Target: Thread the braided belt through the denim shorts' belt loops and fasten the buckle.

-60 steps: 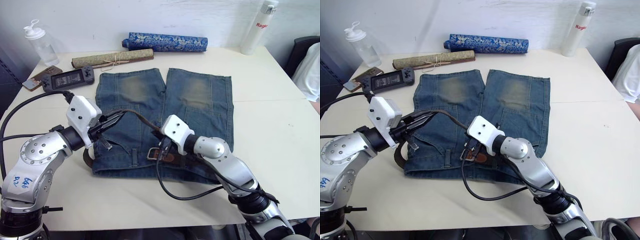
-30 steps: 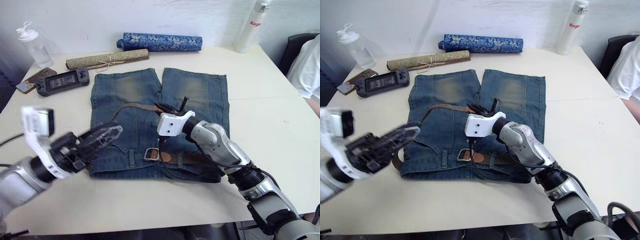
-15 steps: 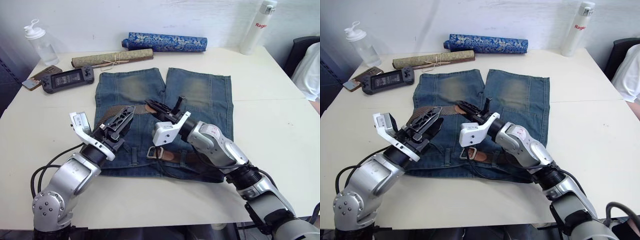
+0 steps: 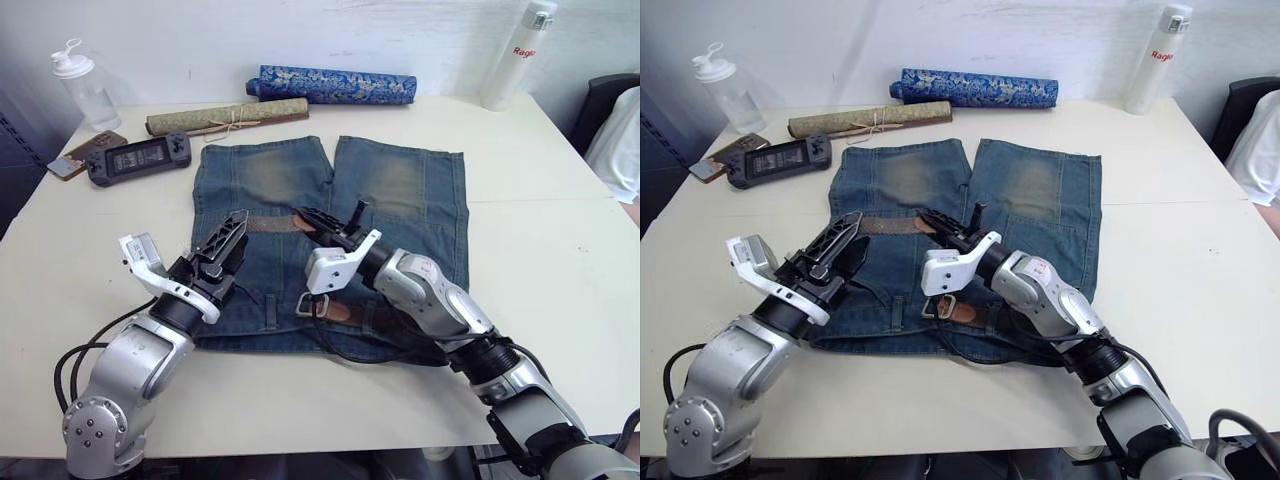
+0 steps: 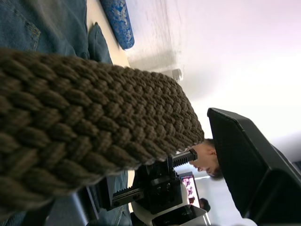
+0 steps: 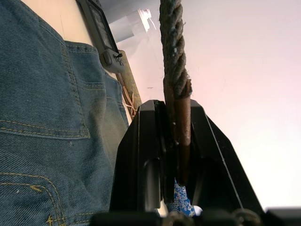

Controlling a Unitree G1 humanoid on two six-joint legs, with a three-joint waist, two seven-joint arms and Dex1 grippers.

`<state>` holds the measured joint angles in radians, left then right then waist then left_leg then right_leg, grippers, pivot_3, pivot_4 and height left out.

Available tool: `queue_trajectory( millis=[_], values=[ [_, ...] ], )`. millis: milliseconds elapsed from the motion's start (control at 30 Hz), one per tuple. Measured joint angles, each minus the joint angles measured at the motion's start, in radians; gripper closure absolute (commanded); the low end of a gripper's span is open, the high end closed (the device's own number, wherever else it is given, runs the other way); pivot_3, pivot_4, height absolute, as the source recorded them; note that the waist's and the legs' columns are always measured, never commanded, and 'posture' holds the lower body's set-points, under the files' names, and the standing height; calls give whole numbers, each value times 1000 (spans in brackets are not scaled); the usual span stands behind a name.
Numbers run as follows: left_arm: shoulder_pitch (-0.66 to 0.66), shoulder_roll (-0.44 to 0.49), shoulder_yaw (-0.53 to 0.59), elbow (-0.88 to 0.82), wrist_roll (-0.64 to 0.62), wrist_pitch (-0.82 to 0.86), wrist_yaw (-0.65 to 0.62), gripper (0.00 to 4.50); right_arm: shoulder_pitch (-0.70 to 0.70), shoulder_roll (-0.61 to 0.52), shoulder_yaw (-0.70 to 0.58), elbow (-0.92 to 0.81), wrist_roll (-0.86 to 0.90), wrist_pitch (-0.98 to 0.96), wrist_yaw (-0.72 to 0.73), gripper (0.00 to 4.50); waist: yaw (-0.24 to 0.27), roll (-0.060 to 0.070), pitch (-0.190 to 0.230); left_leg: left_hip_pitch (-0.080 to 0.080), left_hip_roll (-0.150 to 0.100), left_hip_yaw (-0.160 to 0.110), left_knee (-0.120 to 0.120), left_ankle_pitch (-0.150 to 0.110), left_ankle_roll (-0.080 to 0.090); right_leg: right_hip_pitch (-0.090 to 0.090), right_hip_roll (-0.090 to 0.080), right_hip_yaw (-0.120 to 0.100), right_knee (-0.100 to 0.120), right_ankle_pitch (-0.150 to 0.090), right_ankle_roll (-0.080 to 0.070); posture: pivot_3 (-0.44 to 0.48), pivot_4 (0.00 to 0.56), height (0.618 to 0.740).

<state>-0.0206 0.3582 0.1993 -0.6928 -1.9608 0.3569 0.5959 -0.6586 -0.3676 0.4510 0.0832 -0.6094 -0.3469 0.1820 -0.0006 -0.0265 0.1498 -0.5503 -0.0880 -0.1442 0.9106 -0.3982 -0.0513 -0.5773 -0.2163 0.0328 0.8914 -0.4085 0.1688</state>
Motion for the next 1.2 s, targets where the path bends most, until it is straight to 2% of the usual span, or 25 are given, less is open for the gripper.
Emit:
queue_trajectory(
  millis=[233,267,300,333,467,500,633,733,867,933,1033,1200],
  values=[
    [-2,-13,18,-1,-1,-24,25,1291,0,4,-5,0,-4,0,0,4500,0,0,0,0,0,0,0,0,0,0,0,0,0,0,0,0,150,637],
    [-4,-13,18,-1,-1,-23,25,1796,0,5,-5,0,-7,0,0,4500,0,0,0,0,0,0,0,0,0,0,0,0,0,0,0,0,150,637],
    [-6,-13,18,-1,-1,-22,25,2023,1,6,-5,0,-8,0,0,4500,0,0,0,0,0,0,0,0,0,0,0,0,0,0,0,0,150,637],
    [-7,-13,18,-1,-1,-22,25,2447,2,6,-5,0,-9,0,0,4500,0,0,0,0,0,0,0,0,0,0,0,0,0,0,0,0,150,637],
    [-7,-13,17,-1,-1,-17,22,4264,3,6,-7,0,-10,0,0,4500,0,0,0,0,0,0,0,0,0,0,0,0,0,0,0,0,150,637],
    [-8,-14,16,-1,-1,-15,20,4475,3,7,-10,0,-10,1,1,4500,0,0,0,0,0,0,0,0,0,0,0,0,0,0,0,0,150,637],
    [-10,-11,16,0,-1,1,12,4475,15,19,-20,0,2,10,18,4500,0,0,0,0,0,0,0,0,0,0,0,0,0,0,0,0,150,637],
    [-15,60,18,9,-1,45,-18,4475,36,33,-26,-4,49,31,56,4500,0,0,0,0,0,0,0,0,1,0,0,1,0,-1,1,0,150,637],
    [-41,77,20,43,-1,73,-56,4475,44,48,-35,-6,107,60,98,4500,0,0,0,0,0,0,0,0,1,0,1,1,0,-1,1,0,150,637],
    [-49,83,28,52,-1,92,-82,4500,51,54,-46,-23,140,79,122,3521,0,0,0,0,0,0,0,-1,1,0,1,1,0,-1,1,0,150,637],
    [-48,134,50,66,-1,154,-164,4500,75,69,-92,-50,239,168,190,2504,-1,0,0,0,0,-1,0,-1,1,0,1,1,0,-1,1,0,150,637],
    [2,188,141,81,-1,229,-291,4500,139,36,-186,-184,433,395,351,64,0,1,1,0,0,-2,-1,-1,2,0,1,1,-2,-2,-1,0,150,637]
  ],
)
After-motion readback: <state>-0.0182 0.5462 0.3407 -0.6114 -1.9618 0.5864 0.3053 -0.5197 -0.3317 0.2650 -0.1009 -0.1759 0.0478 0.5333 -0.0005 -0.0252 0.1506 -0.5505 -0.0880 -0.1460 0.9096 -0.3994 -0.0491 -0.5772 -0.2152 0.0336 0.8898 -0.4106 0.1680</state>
